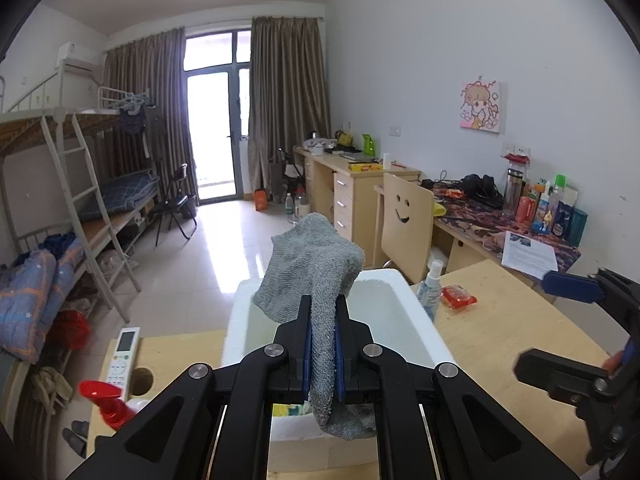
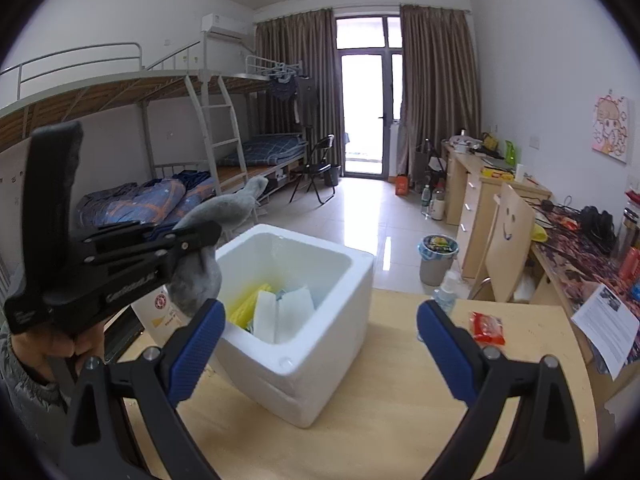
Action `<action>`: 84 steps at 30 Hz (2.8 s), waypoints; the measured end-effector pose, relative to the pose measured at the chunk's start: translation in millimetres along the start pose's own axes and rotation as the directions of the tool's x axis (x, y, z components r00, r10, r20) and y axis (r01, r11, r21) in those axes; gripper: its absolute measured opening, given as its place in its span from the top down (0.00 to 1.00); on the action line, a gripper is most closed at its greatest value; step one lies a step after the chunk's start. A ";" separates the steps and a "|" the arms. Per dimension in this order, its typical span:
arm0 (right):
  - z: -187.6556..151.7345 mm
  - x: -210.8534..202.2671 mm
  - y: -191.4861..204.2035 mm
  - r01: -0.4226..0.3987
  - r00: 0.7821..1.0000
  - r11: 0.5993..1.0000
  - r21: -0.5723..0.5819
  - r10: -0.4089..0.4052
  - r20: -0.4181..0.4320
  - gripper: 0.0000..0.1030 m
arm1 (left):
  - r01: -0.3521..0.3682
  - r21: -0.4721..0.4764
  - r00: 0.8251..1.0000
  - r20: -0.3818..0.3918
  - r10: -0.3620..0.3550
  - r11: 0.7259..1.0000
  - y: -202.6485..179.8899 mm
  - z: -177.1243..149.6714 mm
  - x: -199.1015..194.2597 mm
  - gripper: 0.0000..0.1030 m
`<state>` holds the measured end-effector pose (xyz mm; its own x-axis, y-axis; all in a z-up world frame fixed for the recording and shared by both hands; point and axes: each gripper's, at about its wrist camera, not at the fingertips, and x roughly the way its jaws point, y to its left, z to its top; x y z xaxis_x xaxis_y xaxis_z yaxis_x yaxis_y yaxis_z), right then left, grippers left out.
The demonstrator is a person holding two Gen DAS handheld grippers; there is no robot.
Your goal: Organize soft objects
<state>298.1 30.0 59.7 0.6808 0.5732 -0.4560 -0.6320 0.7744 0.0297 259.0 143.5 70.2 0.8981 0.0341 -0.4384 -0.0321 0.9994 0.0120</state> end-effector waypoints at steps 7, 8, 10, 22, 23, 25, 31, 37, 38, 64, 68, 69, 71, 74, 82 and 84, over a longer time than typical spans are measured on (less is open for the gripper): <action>-6.3 -11.8 -8.8 0.032 0.999 0.999 0.024 -0.032 0.008 0.04 | -0.004 0.010 1.000 -0.014 0.004 1.000 -8.2 4.1 14.4 0.91; -7.0 -13.3 -8.6 0.032 0.999 0.999 0.024 -0.032 0.009 0.04 | -0.005 0.008 1.000 -0.015 0.005 1.000 -8.4 4.2 15.8 0.91; -9.3 -16.0 -10.7 0.040 0.999 0.999 0.023 -0.040 0.010 0.04 | -0.009 0.002 1.000 -0.019 0.009 1.000 -7.7 4.5 19.0 0.91; -23.0 -31.0 -12.0 0.072 0.997 0.997 0.023 -0.073 0.020 0.04 | -0.041 0.001 0.999 -0.019 0.041 0.999 -12.2 6.0 25.3 0.25; -24.3 -32.2 -11.0 0.074 0.997 0.997 0.023 -0.075 0.022 0.04 | -0.048 0.000 0.999 -0.009 0.048 0.999 -12.9 6.6 25.1 0.17; -24.7 -33.4 -11.9 0.078 0.997 0.997 0.023 -0.079 0.023 0.04 | -0.069 0.003 0.997 0.016 0.069 0.998 -13.1 7.4 21.6 0.08; -22.8 -32.5 -12.6 0.077 0.997 0.996 0.034 -0.078 0.025 0.04 | -0.085 0.010 0.996 0.026 0.085 0.996 -12.6 8.5 19.9 0.01; -22.4 -35.1 -11.9 0.072 0.997 0.997 0.033 -0.073 0.030 0.04 | -0.086 0.008 0.996 0.028 0.086 0.996 -11.8 8.6 13.9 0.01; -22.3 -35.1 -14.1 0.069 0.997 0.997 0.032 -0.070 0.031 0.04 | -0.086 0.007 0.996 0.029 0.086 0.996 -12.4 8.4 12.7 0.01; -33.1 -86.2 4.2 0.041 0.995 0.998 0.048 -0.045 0.087 0.04 | -0.139 0.001 0.986 0.093 0.138 0.990 -40.0 -16.2 -81.9 0.01; -36.3 -100.2 9.8 0.049 0.993 0.998 0.046 -0.053 0.110 0.04 | -0.151 -0.008 0.982 0.112 0.151 0.989 -43.7 -21.5 -99.7 0.01; -37.1 -104.1 11.0 0.048 0.992 0.998 0.046 -0.053 0.116 0.04 | -0.150 -0.011 0.982 0.116 0.150 0.989 -45.5 -22.9 -105.2 0.01; -39.2 -110.9 13.4 0.045 0.991 0.998 0.045 -0.051 0.126 0.03 | -0.153 -0.011 0.981 0.121 0.153 0.988 -47.3 -25.5 -113.3 0.01; -42.7 -119.8 18.3 0.045 0.989 0.998 0.038 -0.050 0.136 0.03 | -0.163 -0.026 0.977 0.134 0.165 0.986 -48.5 -30.5 -126.9 0.01; -54.0 -140.5 26.3 0.020 0.986 0.999 0.034 -0.025 0.165 0.01 | -0.151 -0.048 0.973 0.169 0.157 0.987 -56.4 -49.4 -160.8 0.01; -57.6 -145.3 27.7 0.018 0.985 0.999 0.042 -0.025 0.171 0.00 | -0.140 -0.048 0.974 0.175 0.146 0.989 -59.4 -55.3 -168.0 0.01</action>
<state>160.3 -47.3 75.6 0.7500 0.5908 -0.2975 -0.6033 0.7954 0.0585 85.7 78.2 93.4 0.9465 0.1796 -0.2679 -0.1780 0.9836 0.0304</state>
